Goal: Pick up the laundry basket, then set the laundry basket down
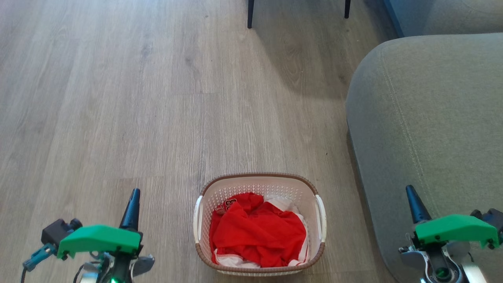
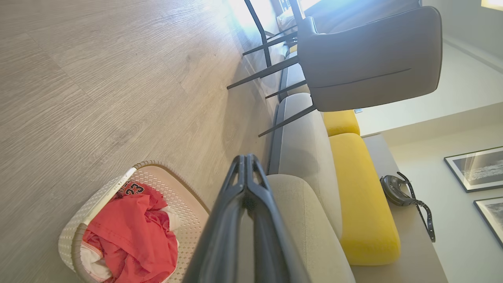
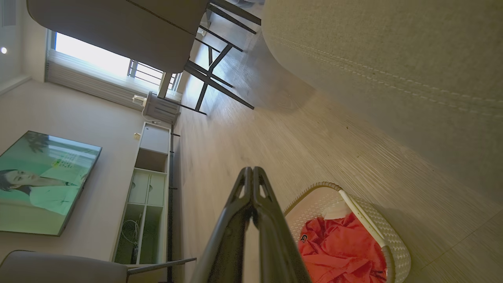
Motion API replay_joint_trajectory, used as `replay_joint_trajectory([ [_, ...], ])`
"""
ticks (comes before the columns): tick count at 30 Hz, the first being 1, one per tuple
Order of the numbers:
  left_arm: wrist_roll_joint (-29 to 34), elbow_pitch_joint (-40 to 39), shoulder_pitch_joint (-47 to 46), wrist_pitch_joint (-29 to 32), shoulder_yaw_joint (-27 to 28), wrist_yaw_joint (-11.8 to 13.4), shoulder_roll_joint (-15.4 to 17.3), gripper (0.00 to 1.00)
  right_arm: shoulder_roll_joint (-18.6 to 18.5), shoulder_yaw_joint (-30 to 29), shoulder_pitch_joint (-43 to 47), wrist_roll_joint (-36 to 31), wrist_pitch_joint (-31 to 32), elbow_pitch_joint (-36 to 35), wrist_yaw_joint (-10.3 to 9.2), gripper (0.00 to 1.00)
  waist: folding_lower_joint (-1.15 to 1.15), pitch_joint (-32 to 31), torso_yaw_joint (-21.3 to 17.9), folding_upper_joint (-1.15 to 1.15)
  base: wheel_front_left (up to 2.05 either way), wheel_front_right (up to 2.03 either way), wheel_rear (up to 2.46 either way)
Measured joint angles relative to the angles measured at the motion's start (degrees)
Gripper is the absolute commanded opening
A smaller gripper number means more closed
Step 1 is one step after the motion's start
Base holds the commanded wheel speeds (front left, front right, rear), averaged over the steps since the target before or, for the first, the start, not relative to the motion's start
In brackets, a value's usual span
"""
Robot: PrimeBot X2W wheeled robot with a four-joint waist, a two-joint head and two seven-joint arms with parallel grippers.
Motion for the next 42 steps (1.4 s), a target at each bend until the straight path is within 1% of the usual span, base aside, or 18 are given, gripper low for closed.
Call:
replay_joint_trajectory([
  [4,-2.49,0.10,-0.52,0.80,0.33,-0.52,0.00,0.00,0.00,-0.32,-0.03,2.47,0.51,0.25,0.00,0.00,0.00,-0.09,-0.14,0.00,0.00,0.00,0.00],
  [9,-4.85,0.13,-0.93,1.52,1.11,-0.57,0.00,0.00,-0.01,-0.62,-0.03,4.86,1.07,0.54,0.00,0.00,0.00,-0.18,-0.27,0.00,0.00,0.00,0.00],
  [25,-14.39,0.82,-1.04,4.04,3.93,-2.45,-0.01,0.00,-0.01,-2.24,-1.15,14.65,3.99,1.48,0.00,0.00,0.00,-0.54,-0.80,0.00,0.00,0.00,0.00],
  [35,-20.39,1.08,-2.16,5.89,5.78,-3.08,-0.02,0.00,-0.01,-3.22,-1.20,20.75,5.59,2.22,0.00,0.00,0.00,-0.77,-1.13,0.00,0.00,0.00,0.00],
  [39,-22.76,1.27,-2.16,6.47,6.39,-3.58,-0.03,0.00,-0.01,-3.75,-1.37,23.13,6.16,2.50,0.00,0.00,0.00,-0.86,-1.27,0.00,0.00,0.00,0.00],
  [40,-23.97,1.30,-2.16,6.67,7.02,-4.05,-0.04,0.00,-0.01,-3.92,-1.51,24.40,6.60,2.69,0.00,0.00,0.00,-0.90,-1.33,0.00,0.00,0.00,0.00],
  [42,-24.31,1.31,-2.18,7.00,7.30,-4.05,-0.04,0.00,-0.01,-3.96,-1.80,24.70,6.61,2.76,0.00,0.00,0.00,-0.90,-1.33,0.00,0.00,0.00,0.00],
])
